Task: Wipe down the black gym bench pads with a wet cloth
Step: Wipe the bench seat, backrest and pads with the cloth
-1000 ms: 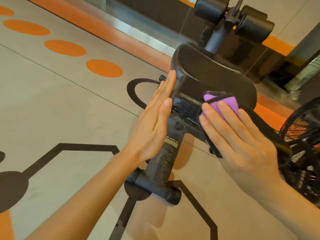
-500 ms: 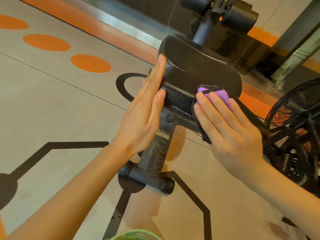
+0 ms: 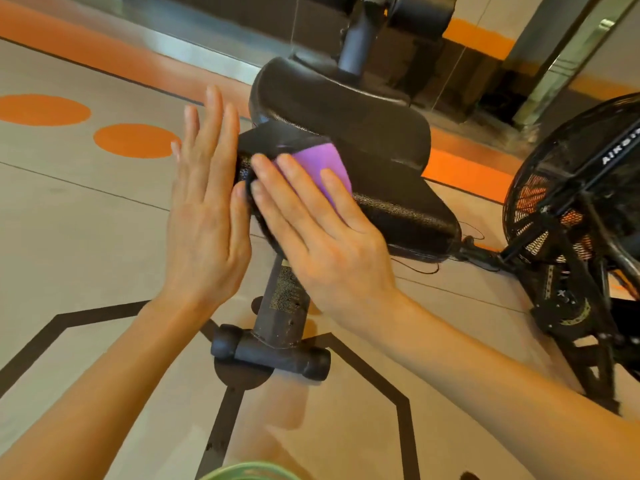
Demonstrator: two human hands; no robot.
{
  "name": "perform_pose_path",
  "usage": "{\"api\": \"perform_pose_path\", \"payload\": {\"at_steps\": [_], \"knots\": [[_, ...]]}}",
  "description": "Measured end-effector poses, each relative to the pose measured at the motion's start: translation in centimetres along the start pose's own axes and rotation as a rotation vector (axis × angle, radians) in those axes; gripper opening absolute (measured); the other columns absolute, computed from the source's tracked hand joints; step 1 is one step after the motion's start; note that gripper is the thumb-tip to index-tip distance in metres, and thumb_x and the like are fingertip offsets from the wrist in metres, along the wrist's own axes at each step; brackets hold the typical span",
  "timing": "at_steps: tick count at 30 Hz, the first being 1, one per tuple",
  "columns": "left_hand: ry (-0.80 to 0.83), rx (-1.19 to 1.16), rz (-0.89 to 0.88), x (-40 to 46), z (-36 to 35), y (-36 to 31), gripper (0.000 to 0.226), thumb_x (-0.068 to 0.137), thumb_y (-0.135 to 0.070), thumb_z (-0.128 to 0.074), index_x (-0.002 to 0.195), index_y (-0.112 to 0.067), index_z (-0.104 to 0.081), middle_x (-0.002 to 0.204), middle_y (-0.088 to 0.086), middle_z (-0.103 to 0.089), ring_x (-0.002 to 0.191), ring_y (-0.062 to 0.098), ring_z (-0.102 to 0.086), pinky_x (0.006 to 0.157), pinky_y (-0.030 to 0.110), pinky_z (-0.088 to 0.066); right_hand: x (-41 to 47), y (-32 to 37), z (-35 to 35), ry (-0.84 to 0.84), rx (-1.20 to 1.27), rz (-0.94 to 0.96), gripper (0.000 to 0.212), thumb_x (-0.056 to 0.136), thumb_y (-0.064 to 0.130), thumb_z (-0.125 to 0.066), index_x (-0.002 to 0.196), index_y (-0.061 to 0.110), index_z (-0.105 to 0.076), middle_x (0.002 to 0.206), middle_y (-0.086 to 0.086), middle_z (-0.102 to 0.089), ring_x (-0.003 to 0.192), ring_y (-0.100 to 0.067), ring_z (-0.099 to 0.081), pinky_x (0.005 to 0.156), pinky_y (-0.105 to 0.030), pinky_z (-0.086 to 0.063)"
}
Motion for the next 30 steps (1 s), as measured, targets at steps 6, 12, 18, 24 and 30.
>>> {"api": "perform_pose_path", "payload": {"at_steps": [6, 12, 18, 24, 30], "knots": [[-0.006, 0.100, -0.006, 0.0, 0.6, -0.6, 0.053, 0.104, -0.015, -0.024, 0.153, 0.001, -0.012, 0.161, 0.024, -0.008, 0.151, 0.032, 0.003, 0.124, 0.050, -0.001, -6.7, -4.7, 0.6, 0.056, -0.100, 0.016, 0.045, 0.103, 0.002, -0.034, 0.147, 0.006, -0.026, 0.154, -0.010, -0.019, 0.144, -0.027, -0.025, 0.119, -0.039, -0.019], [0.070, 0.232, -0.136, -0.7, -0.9, -2.9, 0.054, 0.104, -0.024, -0.021, 0.153, -0.003, -0.016, 0.162, 0.018, -0.015, 0.150, 0.025, 0.003, 0.123, 0.050, -0.001, -2.8, -2.9, 1.0, -0.057, -0.012, -0.140, 0.039, 0.103, 0.006, -0.036, 0.142, 0.004, -0.039, 0.148, -0.012, -0.039, 0.138, -0.028, -0.039, 0.116, -0.040, -0.029], [0.044, 0.261, -0.113, -0.7, -1.0, -3.2, 0.054, 0.104, -0.024, -0.021, 0.153, -0.003, -0.017, 0.162, 0.018, -0.015, 0.149, 0.039, -0.003, 0.123, 0.048, -0.001, -6.7, -5.1, 1.0, 0.029, -0.052, -0.031, 0.045, 0.101, 0.002, -0.038, 0.146, 0.006, -0.033, 0.153, -0.010, -0.026, 0.142, -0.028, -0.030, 0.118, -0.040, -0.024], [0.041, 0.295, -0.152, -0.5, -1.3, -4.2, 0.053, 0.105, -0.026, -0.015, 0.153, -0.002, -0.019, 0.160, 0.021, -0.019, 0.147, 0.039, -0.006, 0.121, 0.042, 0.005, -2.9, -2.9, 1.0, -0.070, 0.031, -0.168, 0.038, 0.103, 0.008, -0.036, 0.141, 0.004, -0.042, 0.147, -0.013, -0.041, 0.138, -0.028, -0.039, 0.116, -0.040, -0.029], [0.043, 0.341, -0.151, -0.7, -1.4, -4.2, 0.053, 0.105, -0.026, -0.017, 0.152, -0.002, -0.021, 0.160, 0.022, -0.019, 0.147, 0.040, -0.007, 0.121, 0.041, 0.005, -6.3, -4.8, 1.0, -0.022, -0.033, -0.046, 0.039, 0.103, 0.004, -0.034, 0.142, 0.004, -0.040, 0.148, -0.011, -0.034, 0.138, -0.027, -0.037, 0.114, -0.041, -0.029]]}}
Point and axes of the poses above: each hand's wrist, its own x-axis towards the middle knuckle, its own z-axis out of the back of the hand, y = z × x, the point moved 10 cm from there along x, towards the middle knuckle
